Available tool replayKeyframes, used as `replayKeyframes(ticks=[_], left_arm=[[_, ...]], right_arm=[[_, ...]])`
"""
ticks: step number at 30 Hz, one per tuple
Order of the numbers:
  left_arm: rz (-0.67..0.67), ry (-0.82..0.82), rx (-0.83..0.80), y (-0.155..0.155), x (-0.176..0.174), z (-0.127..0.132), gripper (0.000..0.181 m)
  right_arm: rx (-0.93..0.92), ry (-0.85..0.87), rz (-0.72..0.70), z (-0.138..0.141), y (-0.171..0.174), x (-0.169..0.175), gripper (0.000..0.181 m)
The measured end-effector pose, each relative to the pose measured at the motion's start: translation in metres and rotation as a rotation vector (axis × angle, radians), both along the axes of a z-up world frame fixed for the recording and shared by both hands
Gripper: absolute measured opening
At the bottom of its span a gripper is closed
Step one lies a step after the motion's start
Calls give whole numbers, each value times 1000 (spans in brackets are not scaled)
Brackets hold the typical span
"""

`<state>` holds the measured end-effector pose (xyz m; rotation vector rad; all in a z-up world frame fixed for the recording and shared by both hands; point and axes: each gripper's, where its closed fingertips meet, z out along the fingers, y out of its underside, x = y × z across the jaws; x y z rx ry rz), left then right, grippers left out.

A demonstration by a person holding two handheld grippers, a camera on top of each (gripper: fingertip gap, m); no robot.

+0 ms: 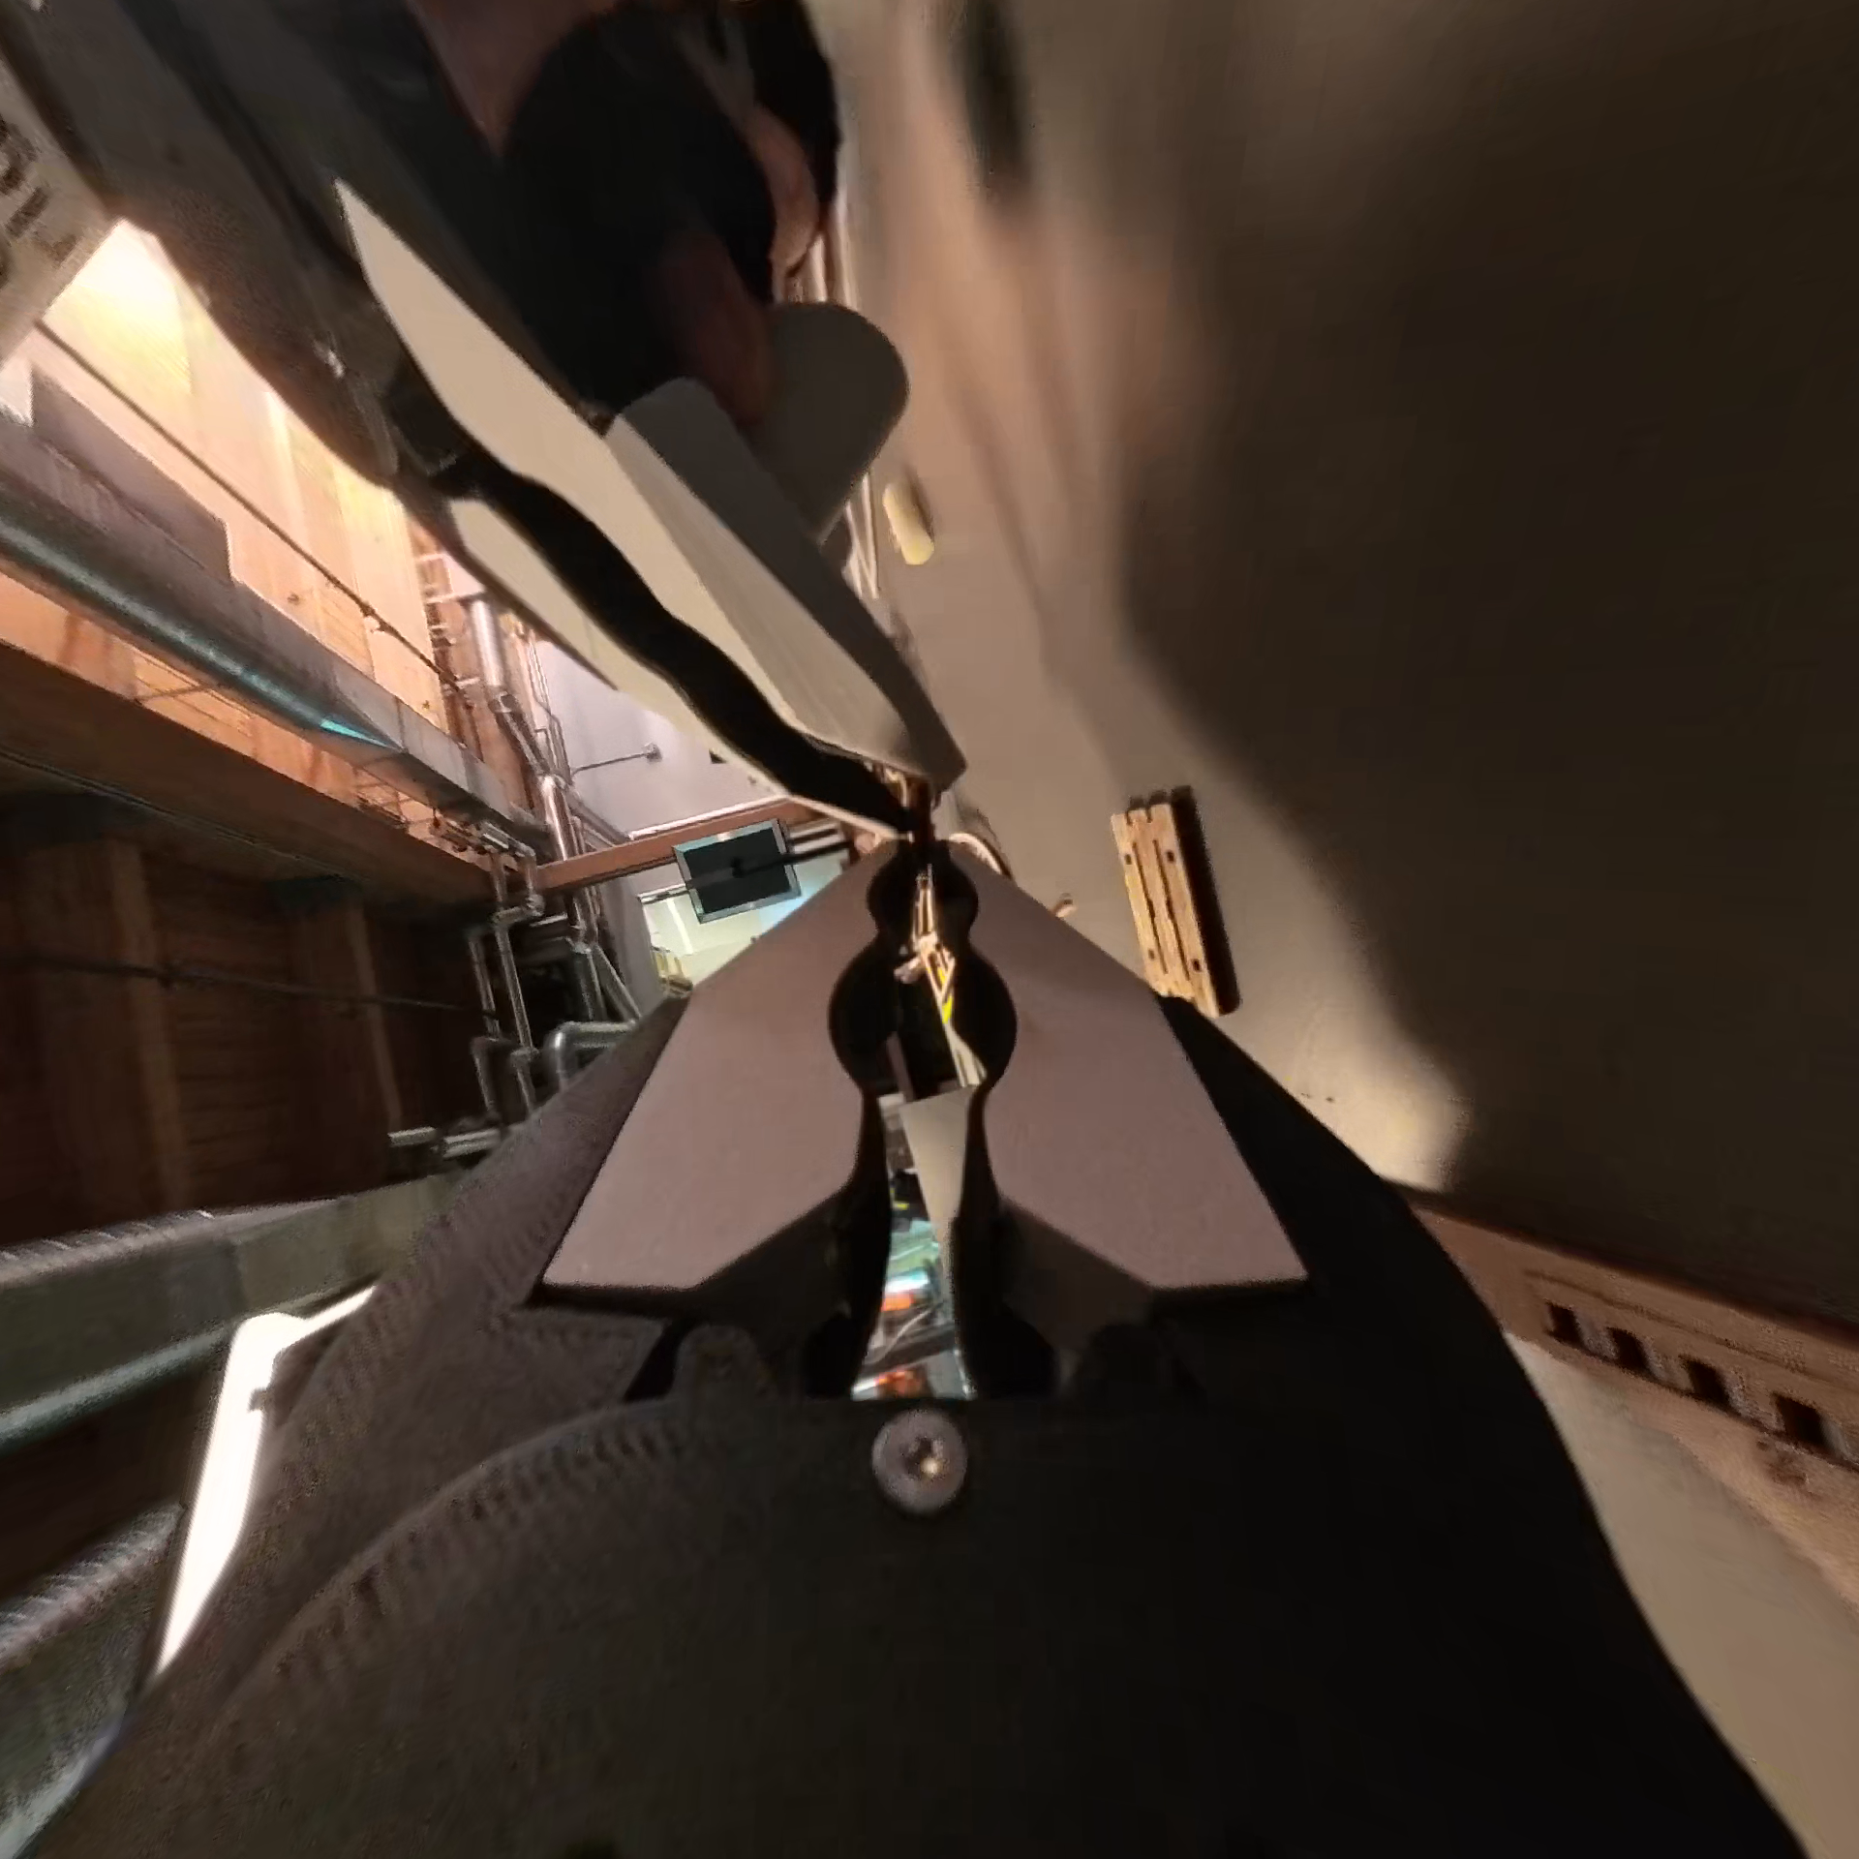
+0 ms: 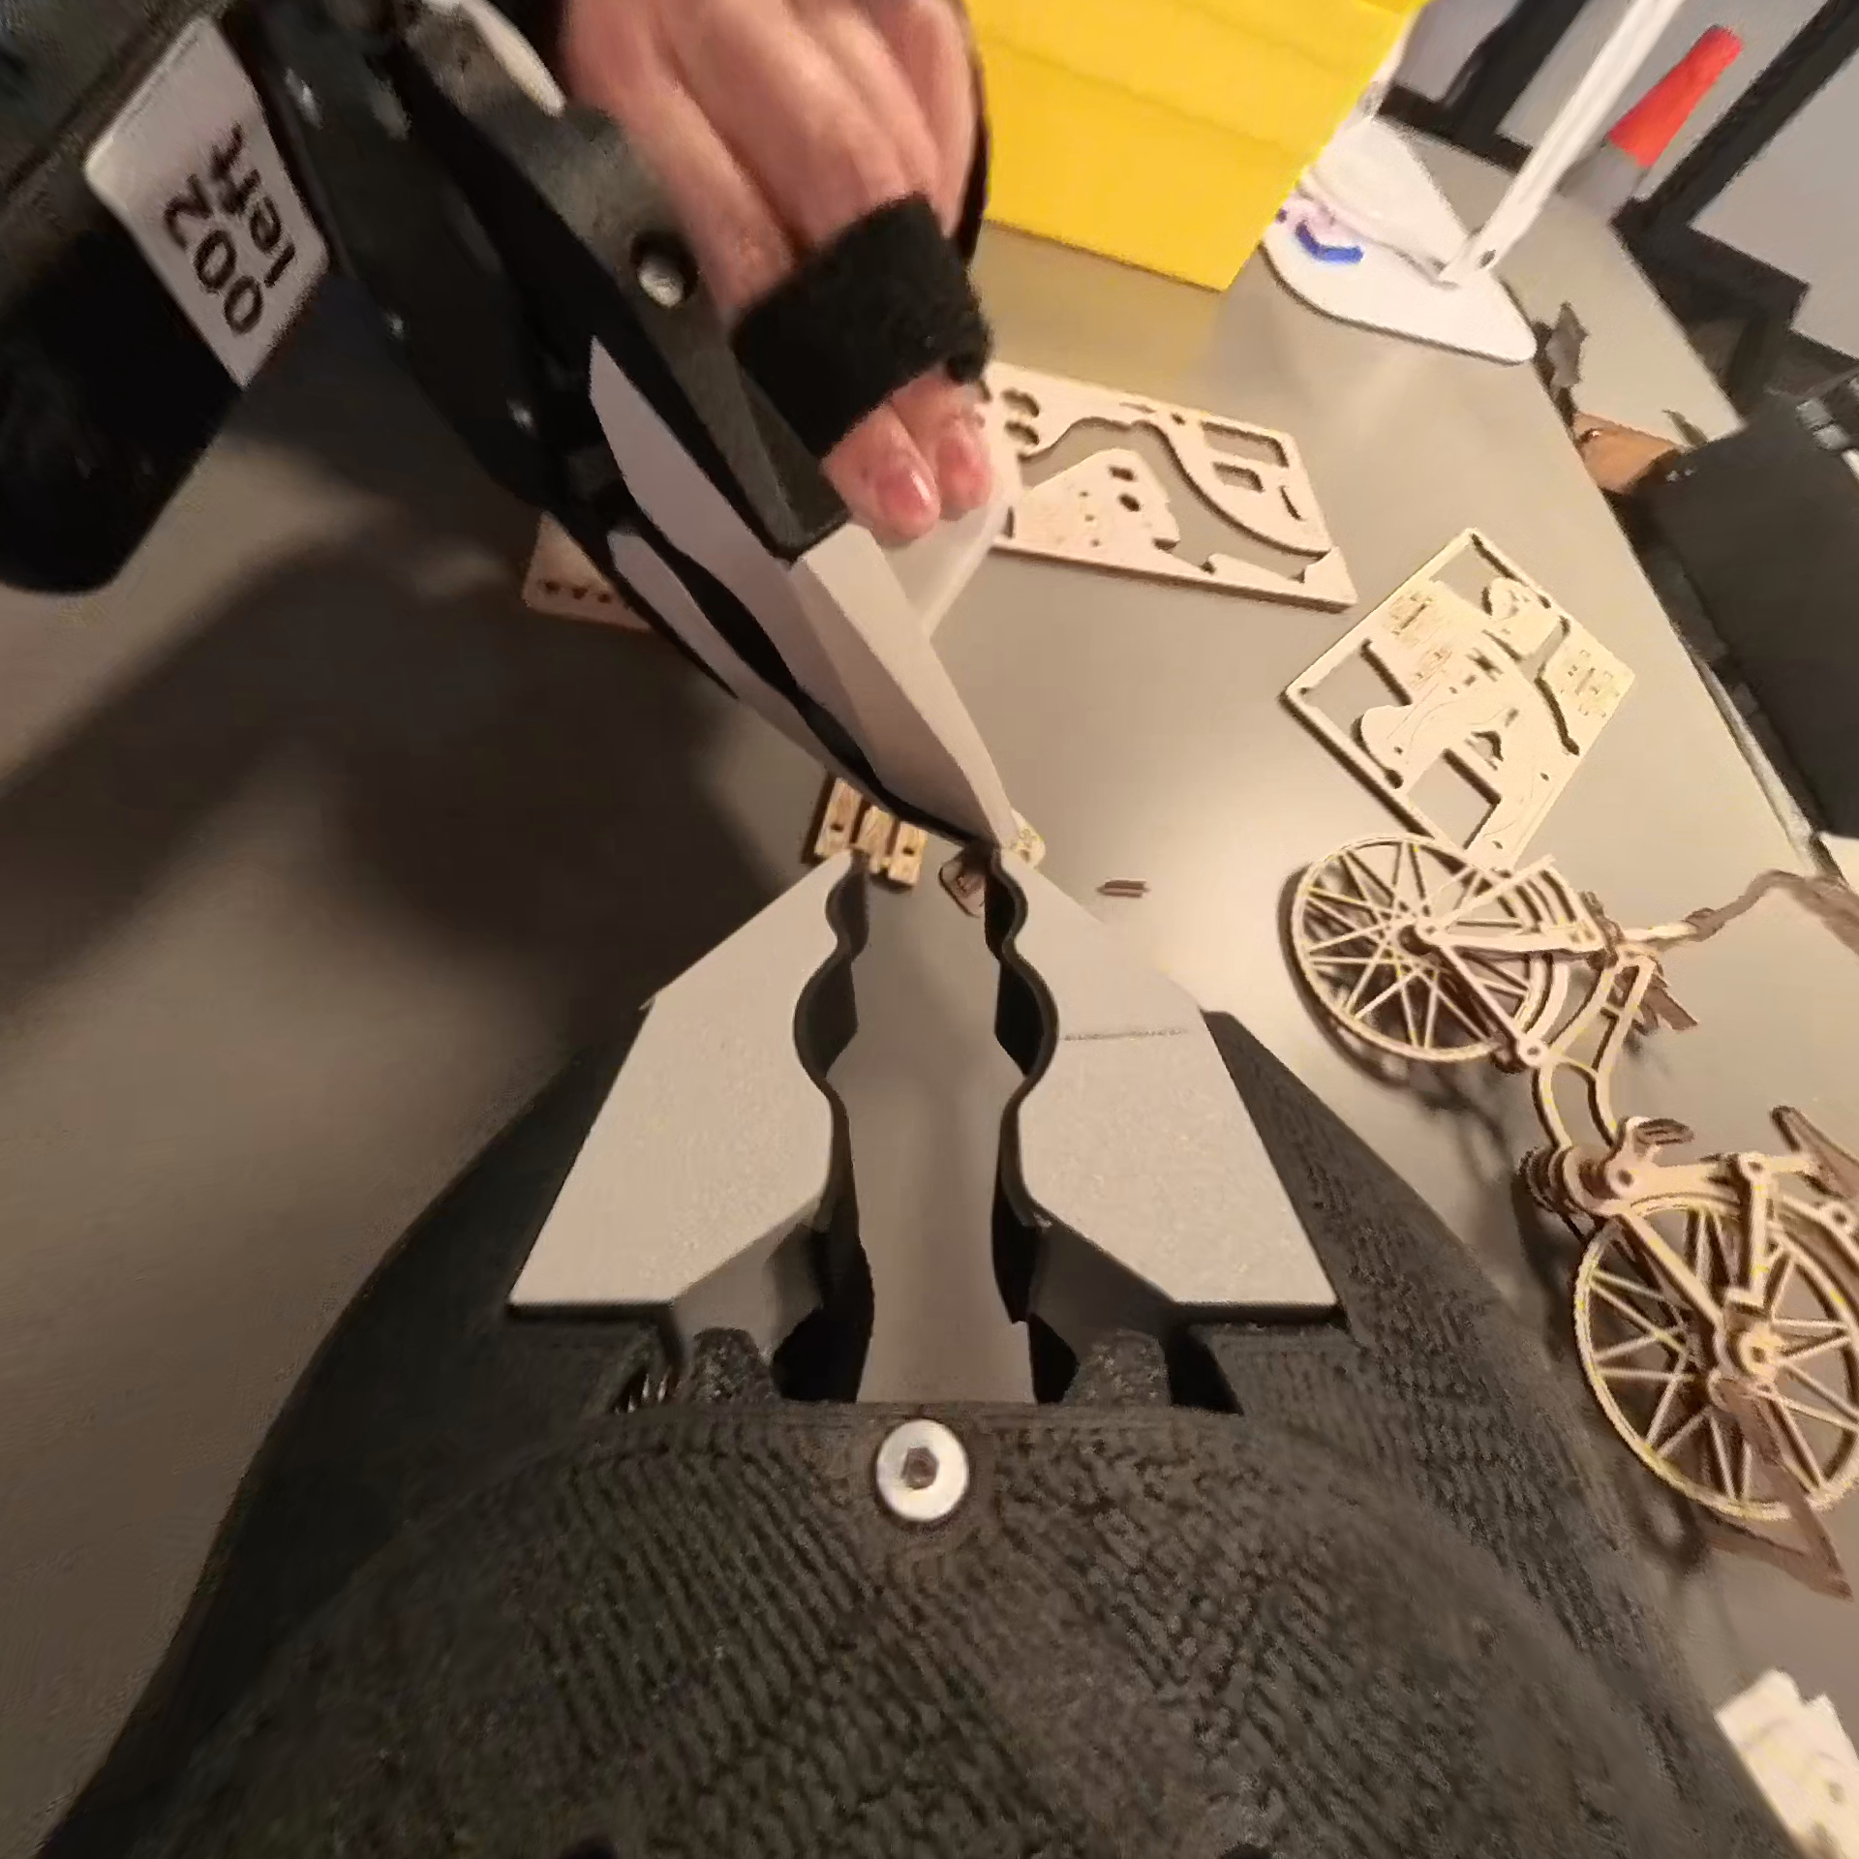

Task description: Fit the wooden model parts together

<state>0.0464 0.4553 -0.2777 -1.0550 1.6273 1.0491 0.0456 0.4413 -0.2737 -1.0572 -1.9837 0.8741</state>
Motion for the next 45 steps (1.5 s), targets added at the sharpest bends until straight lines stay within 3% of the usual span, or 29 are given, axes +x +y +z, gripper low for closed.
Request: replayKeyframes(ticks=[7,19,20,21,22,29,39,45], left_arm=[[-31,138,-27,-6,9,-13,2],[-102,118,-83,-14,26,-23,2],[-103,112,-86,-14,27,-24,2],[-53,121,-81,-10,20,-24,1],[24,140,-67,-3,7,-23,2],[-7,106,-91,-3,11,-26,1],[-18,131,-88,-5,12,-27,1],[-105,116,-118,-12,25,-30,2]], right_arm=[[117,-149,55,-15,-6,12,20],[94,-299,105,-23,-16,32,22],[81,-309,123,-23,-18,35,8],[41,-319,160,-22,-25,39,6],[10,-323,189,-21,-32,41,7],[48,-205,29,-13,-4,21,31],[69,-246,50,-28,-7,18,30],[63,-324,114,-29,-14,32,21]])
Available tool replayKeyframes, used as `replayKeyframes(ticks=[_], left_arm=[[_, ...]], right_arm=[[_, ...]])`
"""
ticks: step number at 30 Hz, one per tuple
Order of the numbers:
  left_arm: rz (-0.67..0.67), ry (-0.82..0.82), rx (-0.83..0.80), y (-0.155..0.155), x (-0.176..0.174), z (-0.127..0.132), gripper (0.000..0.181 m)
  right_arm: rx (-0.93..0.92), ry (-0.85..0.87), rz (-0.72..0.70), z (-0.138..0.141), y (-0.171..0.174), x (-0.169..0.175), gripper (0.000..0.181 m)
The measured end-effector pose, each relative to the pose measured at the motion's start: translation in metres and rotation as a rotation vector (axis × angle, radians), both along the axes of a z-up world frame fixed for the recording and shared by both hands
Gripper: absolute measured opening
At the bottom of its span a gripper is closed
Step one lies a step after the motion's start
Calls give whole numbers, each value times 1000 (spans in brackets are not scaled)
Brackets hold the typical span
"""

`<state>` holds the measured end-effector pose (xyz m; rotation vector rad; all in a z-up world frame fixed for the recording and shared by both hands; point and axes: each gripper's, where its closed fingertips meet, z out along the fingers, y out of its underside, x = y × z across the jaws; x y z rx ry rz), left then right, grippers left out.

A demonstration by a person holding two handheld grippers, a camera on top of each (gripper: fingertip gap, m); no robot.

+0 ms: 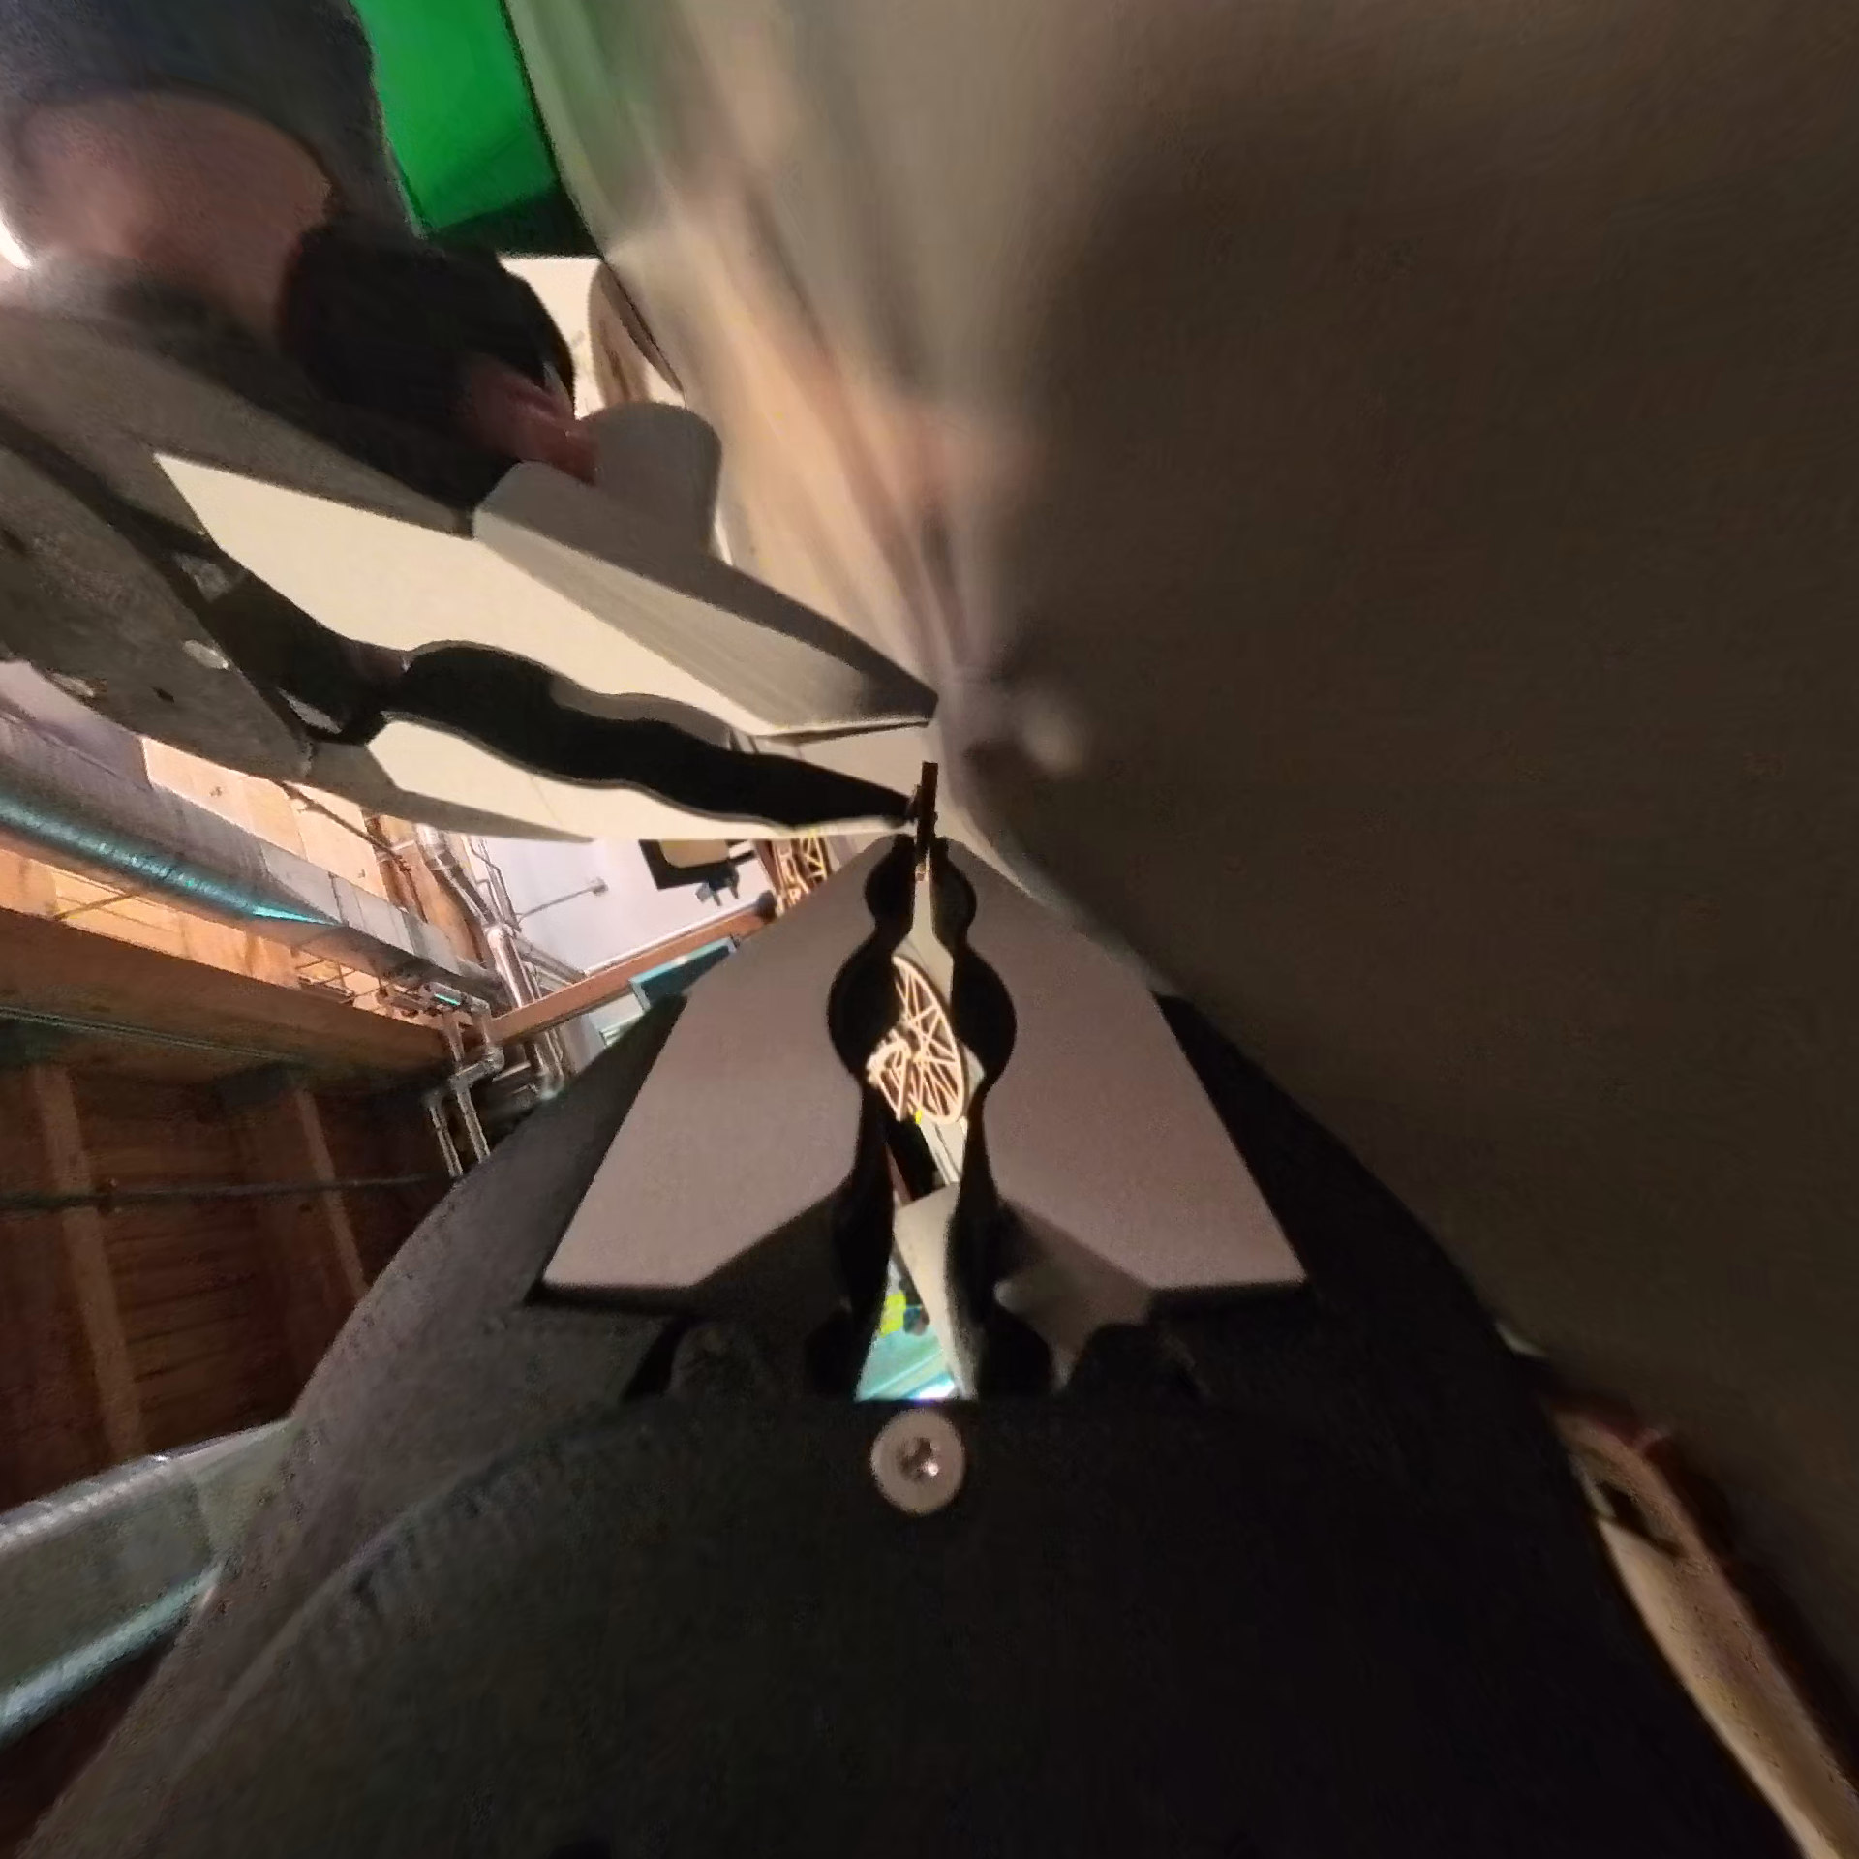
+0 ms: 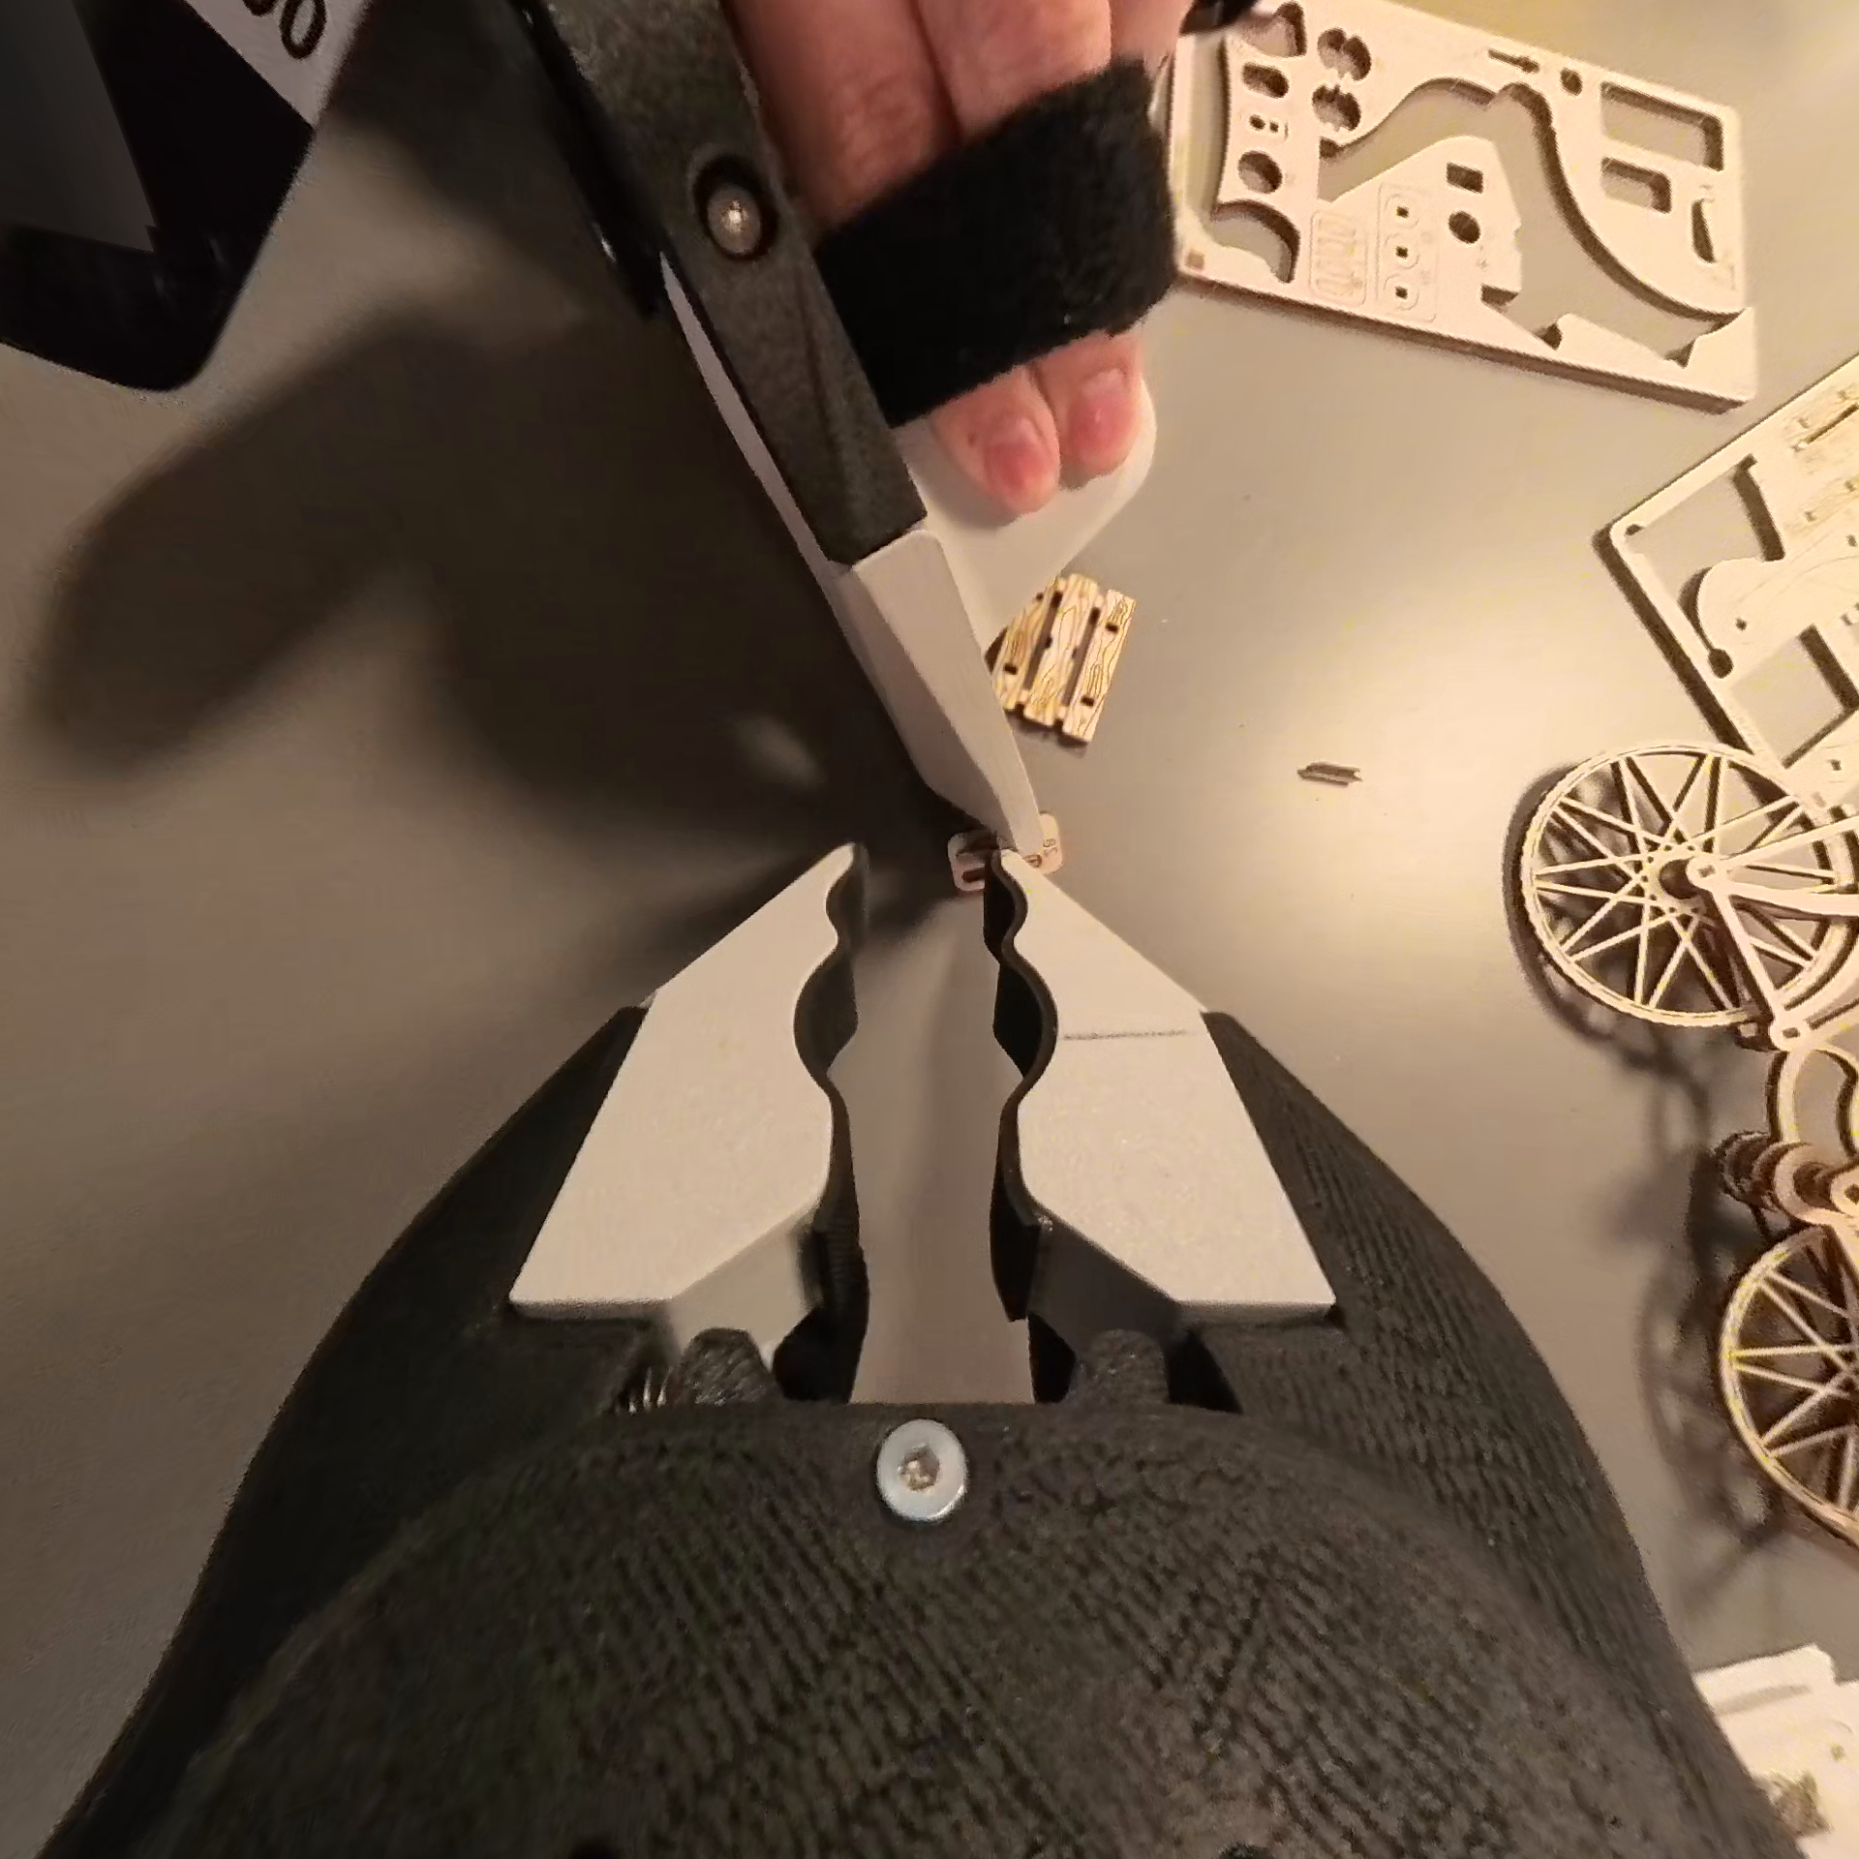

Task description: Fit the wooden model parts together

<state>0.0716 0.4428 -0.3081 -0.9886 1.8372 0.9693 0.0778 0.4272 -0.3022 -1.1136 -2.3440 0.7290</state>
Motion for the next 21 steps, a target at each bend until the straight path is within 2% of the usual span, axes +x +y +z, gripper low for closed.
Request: replayKeyframes(ticks=[2,3,5,10,21], left_arm=[[35,1,6,3,-3,0,1],[109,20,29,10,-15,2,1],[75,-1,20,8,-14,2,1],[69,10,23,7,-7,2,1],[80,11,36,9,-10,3,1]], right_arm=[[-29,-25,33,0,-6,6,7],[-52,-35,58,0,-12,9,7],[-8,-46,33,-4,-7,9,11],[-38,59,-64,8,6,-6,27],[-30,76,-71,3,7,-12,26]])
